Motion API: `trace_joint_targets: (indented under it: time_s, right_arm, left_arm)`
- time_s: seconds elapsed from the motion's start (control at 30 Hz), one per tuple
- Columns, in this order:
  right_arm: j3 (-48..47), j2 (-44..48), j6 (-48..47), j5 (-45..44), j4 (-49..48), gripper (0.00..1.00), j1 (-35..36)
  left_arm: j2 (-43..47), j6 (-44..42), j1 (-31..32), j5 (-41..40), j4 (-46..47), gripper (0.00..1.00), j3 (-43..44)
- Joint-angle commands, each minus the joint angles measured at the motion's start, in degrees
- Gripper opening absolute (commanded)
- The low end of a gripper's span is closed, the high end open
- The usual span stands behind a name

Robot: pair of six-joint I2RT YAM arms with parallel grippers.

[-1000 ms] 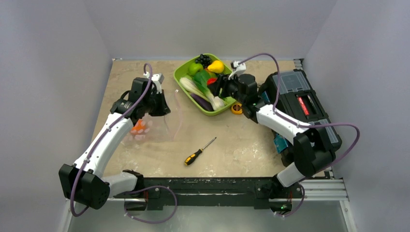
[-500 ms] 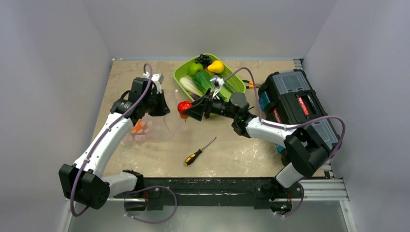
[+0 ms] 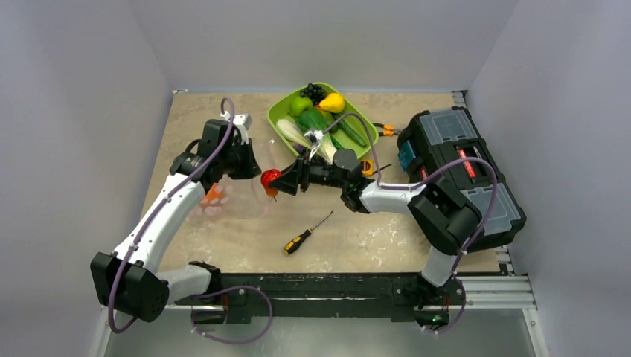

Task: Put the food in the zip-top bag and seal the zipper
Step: Place the fake fruit in the zipper food storage bag.

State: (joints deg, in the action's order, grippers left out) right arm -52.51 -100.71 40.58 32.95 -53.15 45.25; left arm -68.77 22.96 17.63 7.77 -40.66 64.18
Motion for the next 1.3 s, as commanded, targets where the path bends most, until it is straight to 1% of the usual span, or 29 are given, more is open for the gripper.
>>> trace_joint_targets:
  time_s: [0.0, 0.07, 0.27, 0.43, 0.73, 0.9, 1.07, 1.27]
  right_arm:
    - [-3.9, -0.6, 0.7, -1.3, 1.3, 0.33, 0.1]
    - [-5.5, -1.4, -0.1, -2.1, 4.8, 0.36, 0.1]
    - [-9.4, -2.6, -1.3, -4.1, 11.2, 0.51, 0.1]
    - [-11.8, -3.0, -3.1, -6.7, 16.6, 0.60, 0.1]
    - [-14.8, -4.1, -4.3, -9.3, 22.1, 0.62, 0.2]
    - [-15.6, -4.1, -4.6, -11.2, 24.1, 0.65, 0.1]
    - [-15.9, -3.3, -5.1, -10.8, 24.5, 0.71, 0.2]
    - [-15.2, -0.6, -5.7, -10.5, 24.2, 0.73, 0.3]
  left_arm:
    - [1.6, -1.0, -0.5, 0.1, 0.7, 0.00, 2.2]
    - [1.7, -0.9, -0.5, 0.2, 0.7, 0.00, 2.2]
    - [1.8, -0.9, -0.5, 0.9, 0.8, 0.00, 2.2]
    - [2.3, -0.8, -0.5, 0.9, 0.9, 0.00, 2.1]
    - [3.1, -0.8, -0.5, 1.0, 1.1, 0.00, 2.1]
    - [3.6, -0.8, -0.5, 0.5, 1.0, 0.00, 1.9]
    - [4.0, -0.8, -0.5, 0.1, 1.1, 0.00, 1.8]
    - [3.8, -0.8, -0.5, 0.2, 1.4, 0.00, 1.7]
